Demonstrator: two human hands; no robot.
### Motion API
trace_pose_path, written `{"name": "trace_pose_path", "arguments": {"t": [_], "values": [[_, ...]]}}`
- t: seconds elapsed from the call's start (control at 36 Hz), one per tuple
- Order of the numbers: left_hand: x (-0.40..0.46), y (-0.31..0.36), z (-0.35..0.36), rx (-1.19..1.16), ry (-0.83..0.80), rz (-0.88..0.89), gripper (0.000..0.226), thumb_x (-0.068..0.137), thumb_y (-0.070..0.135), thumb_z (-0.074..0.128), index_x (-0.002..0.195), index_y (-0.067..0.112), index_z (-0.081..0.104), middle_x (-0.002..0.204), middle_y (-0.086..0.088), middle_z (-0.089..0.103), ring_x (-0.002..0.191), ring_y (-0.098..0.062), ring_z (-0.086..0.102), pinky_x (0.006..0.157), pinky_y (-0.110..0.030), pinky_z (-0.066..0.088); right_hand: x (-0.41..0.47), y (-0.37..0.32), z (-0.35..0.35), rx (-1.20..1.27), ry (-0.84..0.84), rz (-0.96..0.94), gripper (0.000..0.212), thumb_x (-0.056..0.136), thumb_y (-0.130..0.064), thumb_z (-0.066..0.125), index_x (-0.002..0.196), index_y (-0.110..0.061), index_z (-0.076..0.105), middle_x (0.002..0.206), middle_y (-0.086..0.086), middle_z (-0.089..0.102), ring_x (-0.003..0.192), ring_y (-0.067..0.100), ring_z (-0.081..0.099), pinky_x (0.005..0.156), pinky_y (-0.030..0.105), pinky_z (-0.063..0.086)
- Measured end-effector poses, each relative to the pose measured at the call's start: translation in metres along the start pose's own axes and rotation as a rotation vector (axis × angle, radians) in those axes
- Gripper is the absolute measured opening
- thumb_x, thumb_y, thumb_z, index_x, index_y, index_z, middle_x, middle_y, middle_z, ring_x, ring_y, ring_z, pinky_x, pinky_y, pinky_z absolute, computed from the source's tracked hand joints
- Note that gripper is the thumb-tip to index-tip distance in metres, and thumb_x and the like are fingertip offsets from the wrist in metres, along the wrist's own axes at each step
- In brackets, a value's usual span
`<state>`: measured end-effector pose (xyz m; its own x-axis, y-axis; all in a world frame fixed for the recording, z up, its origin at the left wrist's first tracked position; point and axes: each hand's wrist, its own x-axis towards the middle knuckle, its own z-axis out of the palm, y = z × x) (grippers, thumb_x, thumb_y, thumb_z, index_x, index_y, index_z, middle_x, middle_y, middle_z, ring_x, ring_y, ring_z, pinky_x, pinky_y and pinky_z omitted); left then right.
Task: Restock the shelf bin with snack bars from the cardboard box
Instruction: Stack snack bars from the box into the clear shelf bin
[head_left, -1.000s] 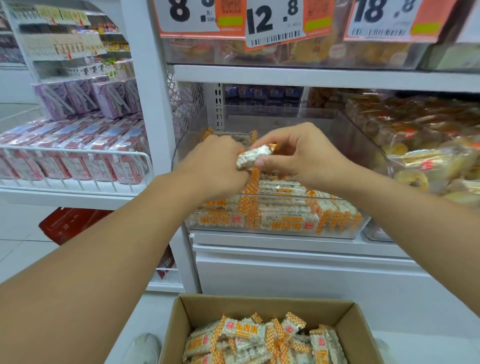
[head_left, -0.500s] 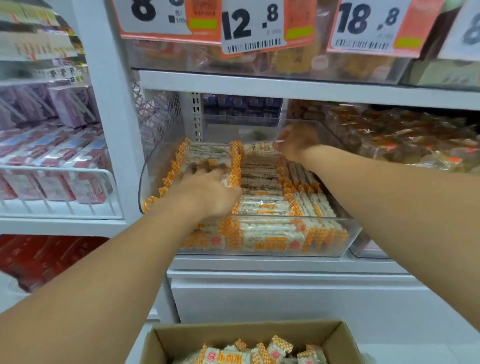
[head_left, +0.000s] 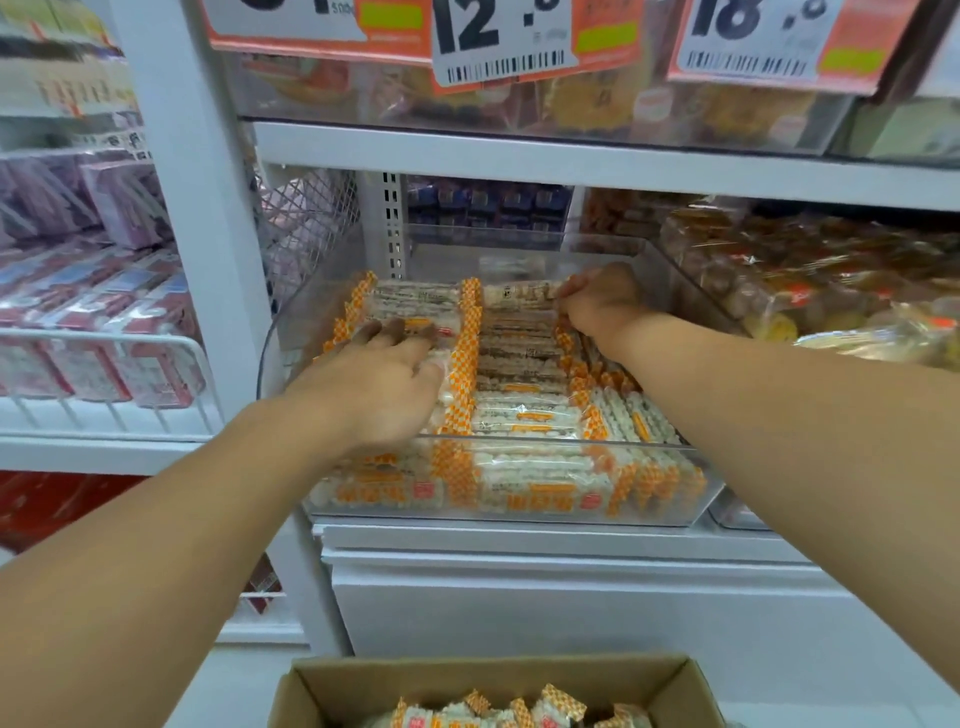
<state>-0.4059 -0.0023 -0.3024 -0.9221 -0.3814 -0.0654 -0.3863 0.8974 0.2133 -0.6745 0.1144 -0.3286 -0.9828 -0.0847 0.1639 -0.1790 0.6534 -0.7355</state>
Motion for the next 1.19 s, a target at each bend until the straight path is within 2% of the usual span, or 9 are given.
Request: {"name": "trace_pose_path", "arguments": {"t": [0.14,0.33,0.42,0.53,0.69,0.75,0.81,0.89,1.19], "values": [[-0.004,-0.005,0.001,-0.033,0.049,0.037,0.055,0.107,0.042,0.026,0.160,0.031,0.018,0.169,-0.002,0.007,0.156,-0.022,0.002,0.126,-0.041,0.009,-0.019,-0.009,-0.015,-0.047,-0.064,-0.008,0.022,0.086,-0.023,0.075,0.106,-0.012,0.074,0.108,0.003,0.073,0.100,0.019,0.068,0.083,0.028,0.058],[-0.005,-0.002,0.000,0.017,0.022,0.018,0.056,0.108,0.042,0.021,0.161,0.032,0.009,0.169,-0.001,0.001,0.156,-0.023,0.000,0.125,-0.042,0.003,-0.045,-0.022,-0.024,-0.087,-0.060,-0.054,0.023,0.086,-0.021,0.071,0.103,-0.007,0.067,0.097,0.006,0.067,0.084,0.023,0.067,0.057,0.028,0.049],[-0.004,0.000,-0.001,0.020,-0.014,0.002,0.056,0.108,0.043,0.019,0.161,0.032,0.005,0.169,0.000,-0.003,0.156,-0.022,-0.003,0.124,-0.041,0.001,-0.060,-0.032,-0.014,0.180,-0.235,-0.012,0.030,0.087,-0.032,0.071,0.102,-0.006,0.070,0.099,0.012,0.074,0.083,0.025,0.072,0.070,0.038,0.062],[-0.002,-0.001,-0.002,0.012,-0.031,-0.006,0.055,0.108,0.042,0.019,0.161,0.034,0.005,0.169,0.000,-0.005,0.156,-0.022,-0.004,0.125,-0.041,0.001,-0.100,-0.063,-0.001,0.605,-0.555,0.136,0.052,0.100,-0.049,0.052,0.137,-0.012,0.051,0.130,0.017,0.063,0.109,0.025,0.066,0.075,0.033,0.056],[-0.004,-0.001,-0.004,0.027,-0.029,-0.019,0.056,0.108,0.040,0.019,0.162,0.030,0.005,0.169,-0.003,-0.005,0.156,-0.024,-0.004,0.124,-0.041,0.002,-0.138,-0.085,0.001,0.601,-0.793,0.144,0.072,0.102,-0.064,0.027,0.158,-0.020,0.025,0.158,0.005,0.039,0.132,0.019,0.050,0.075,0.027,0.041],[-0.005,0.000,-0.005,0.041,-0.034,-0.025,0.057,0.108,0.039,0.019,0.162,0.028,0.004,0.169,-0.004,-0.006,0.155,-0.025,-0.004,0.124,-0.042,0.000,-0.138,-0.086,-0.004,0.588,-0.858,0.151,0.076,0.101,-0.068,0.022,0.159,-0.018,0.023,0.155,0.001,0.042,0.112,0.005,0.051,0.070,0.025,0.041],[-0.005,0.001,-0.005,0.053,-0.037,-0.028,0.057,0.108,0.038,0.018,0.162,0.027,0.003,0.169,-0.005,-0.007,0.155,-0.026,-0.005,0.124,-0.042,-0.001,-0.138,-0.084,-0.007,0.574,-0.860,0.145,0.080,0.099,-0.071,0.019,0.160,-0.019,0.020,0.151,0.002,0.044,0.117,0.007,0.050,0.087,0.029,0.047],[-0.003,0.001,-0.003,0.060,-0.034,-0.038,0.058,0.108,0.038,0.019,0.162,0.028,0.002,0.169,-0.005,-0.007,0.155,-0.026,-0.005,0.124,-0.043,-0.001,-0.140,-0.080,-0.012,0.585,-0.733,0.137,0.079,0.100,-0.069,0.021,0.161,-0.020,0.007,0.167,0.007,0.016,0.152,0.024,0.020,0.122,0.045,0.017],[0.000,-0.005,0.003,-0.012,0.061,-0.007,0.054,0.108,0.034,0.018,0.160,0.020,0.019,0.169,-0.008,0.006,0.155,-0.027,0.003,0.126,-0.046,0.008,-0.186,-0.078,-0.043,0.497,-1.037,0.110,0.075,0.105,-0.059,0.026,0.160,-0.018,-0.004,0.168,0.006,-0.005,0.155,0.021,0.001,0.124,0.044,0.006]]}}
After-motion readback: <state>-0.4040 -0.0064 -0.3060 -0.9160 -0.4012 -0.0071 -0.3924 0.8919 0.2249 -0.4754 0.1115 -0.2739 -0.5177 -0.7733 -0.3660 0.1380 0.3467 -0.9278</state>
